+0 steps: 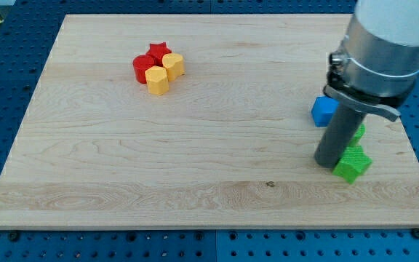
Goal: Move the green circle above the green star
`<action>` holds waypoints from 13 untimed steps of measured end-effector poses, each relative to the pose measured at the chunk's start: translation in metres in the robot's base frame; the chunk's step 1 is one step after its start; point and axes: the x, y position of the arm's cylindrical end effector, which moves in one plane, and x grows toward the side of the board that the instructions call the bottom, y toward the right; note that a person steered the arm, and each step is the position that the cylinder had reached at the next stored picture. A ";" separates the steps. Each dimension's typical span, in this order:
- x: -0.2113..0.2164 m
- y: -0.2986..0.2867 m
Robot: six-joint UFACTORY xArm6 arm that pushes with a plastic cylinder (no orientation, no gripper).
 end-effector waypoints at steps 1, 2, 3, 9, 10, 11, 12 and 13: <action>0.006 0.025; 0.016 0.035; 0.019 0.041; -0.063 -0.011; -0.061 0.014; -0.056 0.033; -0.036 0.034; -0.036 0.034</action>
